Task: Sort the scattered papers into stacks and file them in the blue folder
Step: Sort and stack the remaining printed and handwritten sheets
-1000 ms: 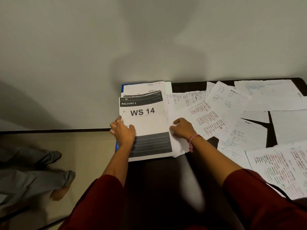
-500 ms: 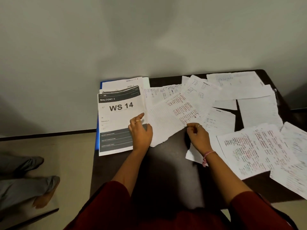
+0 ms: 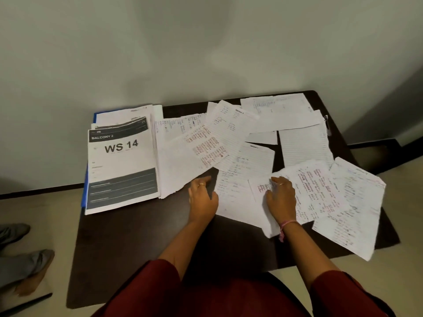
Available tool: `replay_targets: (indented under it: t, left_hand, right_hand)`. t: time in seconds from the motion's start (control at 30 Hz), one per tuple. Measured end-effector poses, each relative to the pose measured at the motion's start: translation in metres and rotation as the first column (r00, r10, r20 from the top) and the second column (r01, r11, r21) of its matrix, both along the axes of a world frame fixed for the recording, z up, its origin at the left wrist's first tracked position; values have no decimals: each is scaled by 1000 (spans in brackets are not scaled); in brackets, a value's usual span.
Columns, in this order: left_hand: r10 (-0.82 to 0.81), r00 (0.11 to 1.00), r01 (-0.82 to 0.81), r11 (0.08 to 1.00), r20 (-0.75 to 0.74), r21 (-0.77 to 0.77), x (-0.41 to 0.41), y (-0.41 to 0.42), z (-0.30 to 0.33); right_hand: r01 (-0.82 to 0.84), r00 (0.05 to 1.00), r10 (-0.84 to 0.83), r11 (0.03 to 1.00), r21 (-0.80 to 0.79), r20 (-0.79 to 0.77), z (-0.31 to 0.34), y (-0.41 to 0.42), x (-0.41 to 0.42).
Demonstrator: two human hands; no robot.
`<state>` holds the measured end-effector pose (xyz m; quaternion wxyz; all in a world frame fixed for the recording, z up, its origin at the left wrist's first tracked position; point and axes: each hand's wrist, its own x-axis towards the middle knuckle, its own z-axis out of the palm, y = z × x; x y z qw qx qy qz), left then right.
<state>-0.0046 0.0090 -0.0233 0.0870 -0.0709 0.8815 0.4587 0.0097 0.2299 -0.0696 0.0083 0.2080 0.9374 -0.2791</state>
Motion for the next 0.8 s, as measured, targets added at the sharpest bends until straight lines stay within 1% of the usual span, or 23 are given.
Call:
replay_targets:
  t: [0.07,0.13,0.2,0.3,0.4,0.47,0.53,0.6,0.67,0.73,0.8]
  left_hand:
    - [-49,998,50,998,29,-45,8,25,-7]
    - [-119,989,128,986,90,-104,12,36,-17]
    - [-172,970,198,968,172,-151,14,54,-24]
    - [-202,946,261,938,252,-230,15,73,-28]
    - [-124,967,186,940,222,-285,14,85,-27]
    - [-77,980,133,941,185,-311,12,90,-27]
    - [-63,982,122,930,178,-346,11,95,-28]
    - [-68,982,129,923,176,-363,12,99,-30]
    - [-107,981,162,909,162,-383,13,104,-31]
    - [-181,971,230,883,155,-408,14,109,-32]
    - [-275,946,325,834,173,-447,15,113,-36]
  right_hand:
    - [33,997,-34,999,28,67,-2,24,9]
    - [35,992,-39,999,38,119,-4,32,12]
    - [4,986,-14,998,60,166,-5,44,14]
    - [-63,978,57,998,21,201,-8,52,13]
    - [-240,957,239,971,-10,163,-10,54,12]
    - [-375,915,377,926,-40,143,-11,56,9]
    - [-451,882,456,890,-71,114,-11,60,4]
    - [-489,864,497,867,-101,86,-11,62,1]
    - [-508,854,518,851,-130,49,-12,65,-2]
    - [-516,850,526,829,-217,-10,-11,66,-3]
    - [-505,857,507,795,-338,-88,-9,68,-2]
